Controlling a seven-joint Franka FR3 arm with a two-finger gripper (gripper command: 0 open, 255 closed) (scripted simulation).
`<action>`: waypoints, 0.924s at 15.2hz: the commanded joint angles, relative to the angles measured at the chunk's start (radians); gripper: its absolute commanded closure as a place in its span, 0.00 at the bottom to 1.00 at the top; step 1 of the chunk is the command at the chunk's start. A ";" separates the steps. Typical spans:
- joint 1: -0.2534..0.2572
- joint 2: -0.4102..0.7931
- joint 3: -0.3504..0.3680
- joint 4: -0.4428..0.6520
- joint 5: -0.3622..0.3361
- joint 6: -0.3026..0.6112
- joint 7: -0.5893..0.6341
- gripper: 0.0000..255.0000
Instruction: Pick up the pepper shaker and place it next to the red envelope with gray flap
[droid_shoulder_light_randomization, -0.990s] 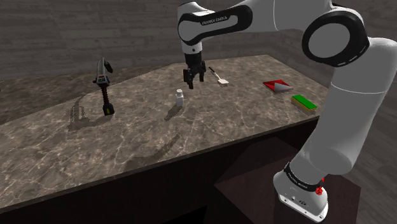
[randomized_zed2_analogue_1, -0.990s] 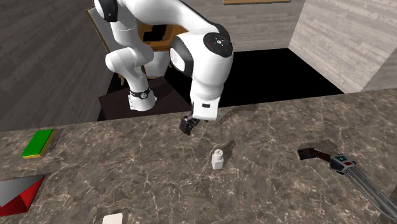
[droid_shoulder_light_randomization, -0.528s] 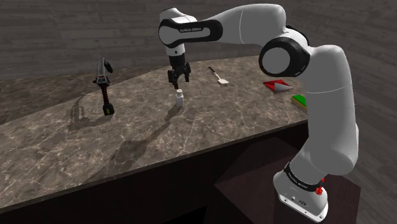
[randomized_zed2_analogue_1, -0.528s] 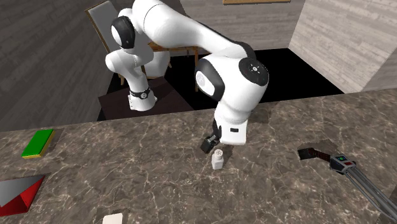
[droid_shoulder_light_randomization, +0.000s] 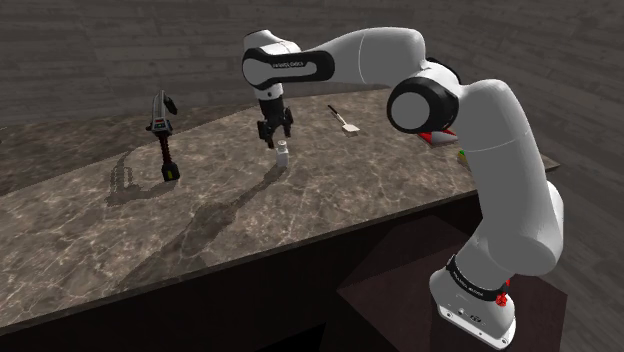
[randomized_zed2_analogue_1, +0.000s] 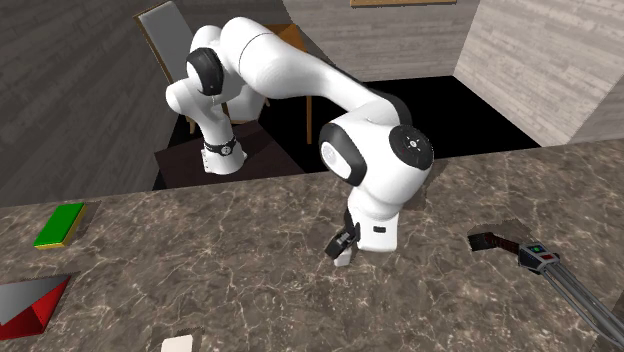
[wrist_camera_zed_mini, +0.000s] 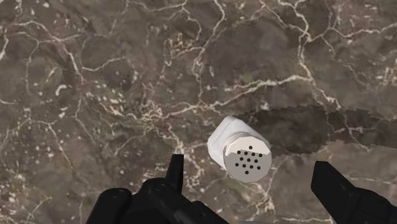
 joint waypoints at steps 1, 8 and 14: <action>-0.001 -0.003 0.000 -0.030 0.000 0.028 0.000 0.00; -0.001 -0.005 0.000 -0.042 0.000 0.038 0.001 0.00; -0.001 -0.005 0.000 -0.041 0.000 0.037 0.001 1.00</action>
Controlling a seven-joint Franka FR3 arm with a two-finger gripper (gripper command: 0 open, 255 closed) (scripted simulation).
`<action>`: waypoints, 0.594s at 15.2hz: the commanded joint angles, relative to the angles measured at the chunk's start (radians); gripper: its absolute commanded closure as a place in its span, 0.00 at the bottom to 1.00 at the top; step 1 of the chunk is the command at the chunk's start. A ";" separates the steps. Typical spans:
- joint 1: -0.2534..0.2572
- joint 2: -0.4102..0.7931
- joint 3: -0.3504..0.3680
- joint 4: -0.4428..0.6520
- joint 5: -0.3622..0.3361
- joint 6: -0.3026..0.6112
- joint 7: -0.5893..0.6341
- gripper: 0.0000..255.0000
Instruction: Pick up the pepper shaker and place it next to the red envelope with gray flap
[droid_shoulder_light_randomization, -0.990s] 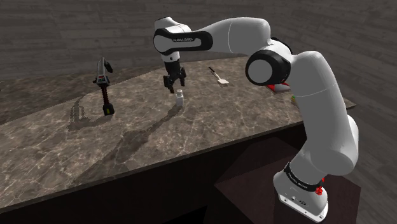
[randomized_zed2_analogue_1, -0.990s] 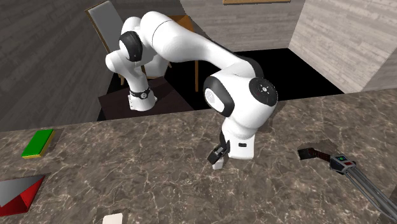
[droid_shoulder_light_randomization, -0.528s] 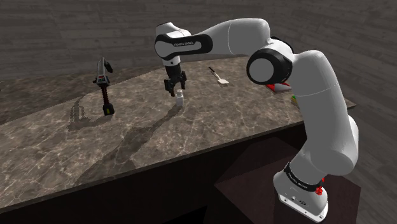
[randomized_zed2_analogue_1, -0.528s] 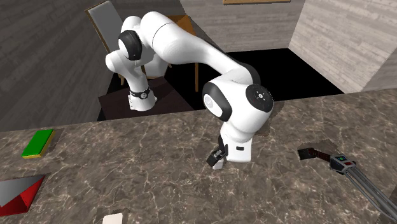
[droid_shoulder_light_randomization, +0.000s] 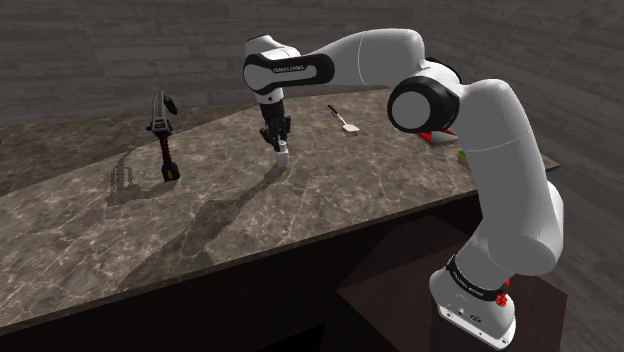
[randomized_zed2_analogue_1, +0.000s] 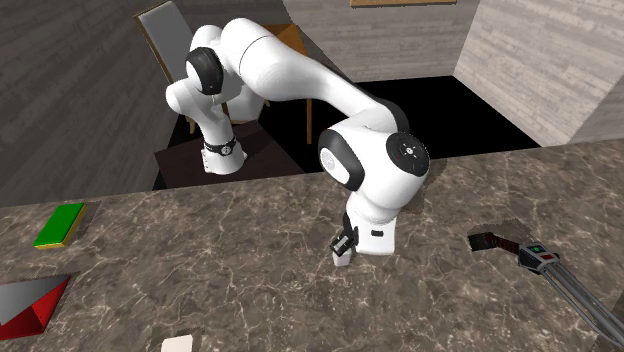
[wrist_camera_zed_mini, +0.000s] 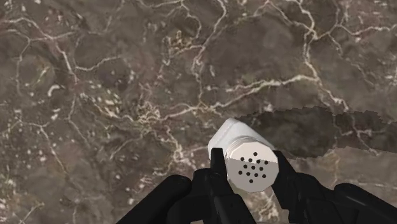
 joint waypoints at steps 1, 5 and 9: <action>0.000 0.000 0.000 0.000 0.000 0.000 0.000 1.00; 0.000 0.000 0.000 0.000 0.000 0.000 0.000 1.00; 0.001 -0.006 0.000 0.043 0.000 -0.049 -0.001 1.00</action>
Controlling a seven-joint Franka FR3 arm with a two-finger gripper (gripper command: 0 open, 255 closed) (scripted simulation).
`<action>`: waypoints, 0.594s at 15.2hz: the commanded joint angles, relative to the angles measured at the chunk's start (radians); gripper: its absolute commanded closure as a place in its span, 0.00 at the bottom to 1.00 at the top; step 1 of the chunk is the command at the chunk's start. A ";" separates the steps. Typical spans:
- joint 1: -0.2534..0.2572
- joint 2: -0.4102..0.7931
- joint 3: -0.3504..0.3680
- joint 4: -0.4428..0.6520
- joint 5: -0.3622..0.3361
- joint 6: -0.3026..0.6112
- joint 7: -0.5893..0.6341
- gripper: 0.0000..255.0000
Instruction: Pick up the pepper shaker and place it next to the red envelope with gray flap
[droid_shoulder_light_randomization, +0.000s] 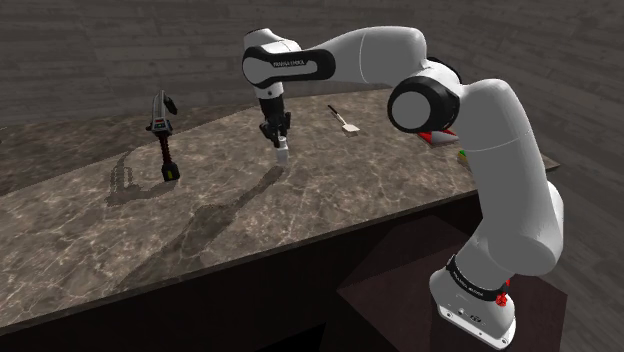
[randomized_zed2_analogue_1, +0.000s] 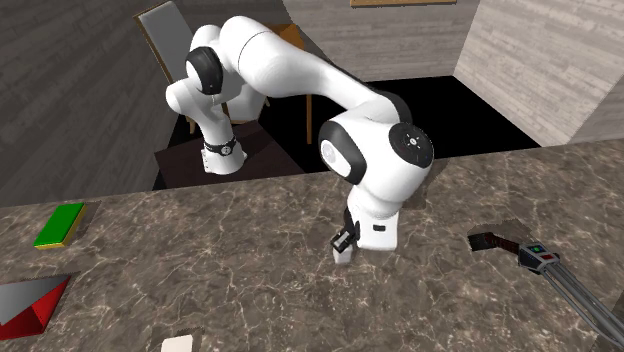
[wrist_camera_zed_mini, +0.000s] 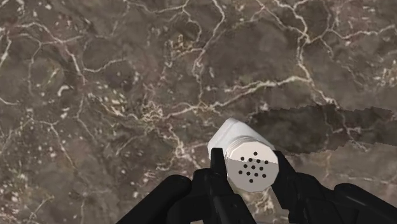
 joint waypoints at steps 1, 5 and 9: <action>0.000 -0.006 0.000 0.015 0.000 -0.021 -0.001 1.00; 0.002 -0.004 0.000 0.072 0.000 -0.076 -0.002 1.00; 0.004 0.006 0.000 0.142 0.000 -0.137 -0.004 1.00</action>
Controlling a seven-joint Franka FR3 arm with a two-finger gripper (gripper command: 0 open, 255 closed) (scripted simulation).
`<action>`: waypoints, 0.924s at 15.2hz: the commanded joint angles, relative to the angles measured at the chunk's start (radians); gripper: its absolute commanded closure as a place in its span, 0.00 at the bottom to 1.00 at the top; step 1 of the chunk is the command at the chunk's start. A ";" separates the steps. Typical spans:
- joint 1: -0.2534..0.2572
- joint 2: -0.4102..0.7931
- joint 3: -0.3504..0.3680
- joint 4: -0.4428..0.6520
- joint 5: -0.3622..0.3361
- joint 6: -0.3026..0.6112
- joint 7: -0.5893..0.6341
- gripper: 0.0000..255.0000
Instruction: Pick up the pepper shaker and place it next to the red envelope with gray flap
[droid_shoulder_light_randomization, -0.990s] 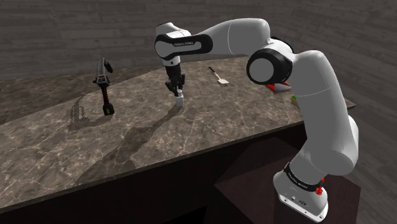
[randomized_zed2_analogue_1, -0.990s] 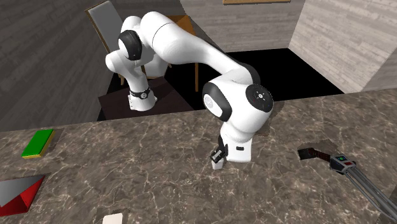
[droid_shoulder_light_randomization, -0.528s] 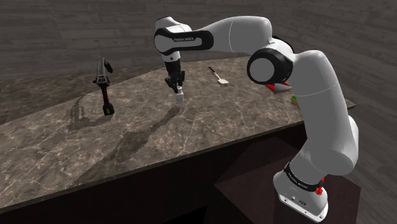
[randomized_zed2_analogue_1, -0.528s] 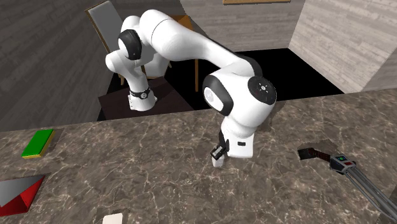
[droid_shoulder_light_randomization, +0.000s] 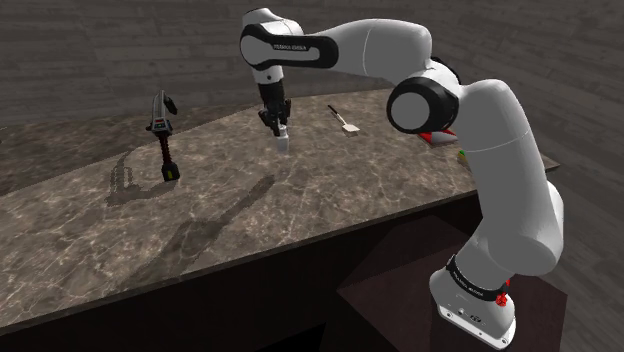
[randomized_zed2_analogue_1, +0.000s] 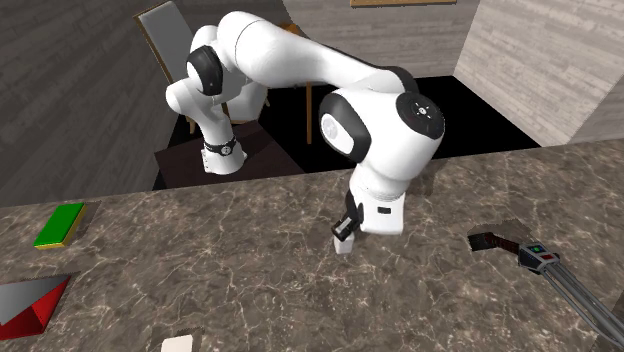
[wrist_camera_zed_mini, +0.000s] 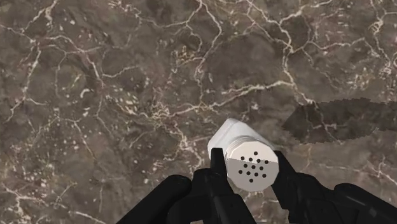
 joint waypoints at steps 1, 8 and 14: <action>0.002 0.004 0.000 0.034 0.000 -0.030 0.000 1.00; -0.075 -0.142 -0.019 -0.194 -0.003 0.054 -0.085 1.00; -0.160 -0.250 -0.051 -0.367 -0.010 0.124 -0.194 1.00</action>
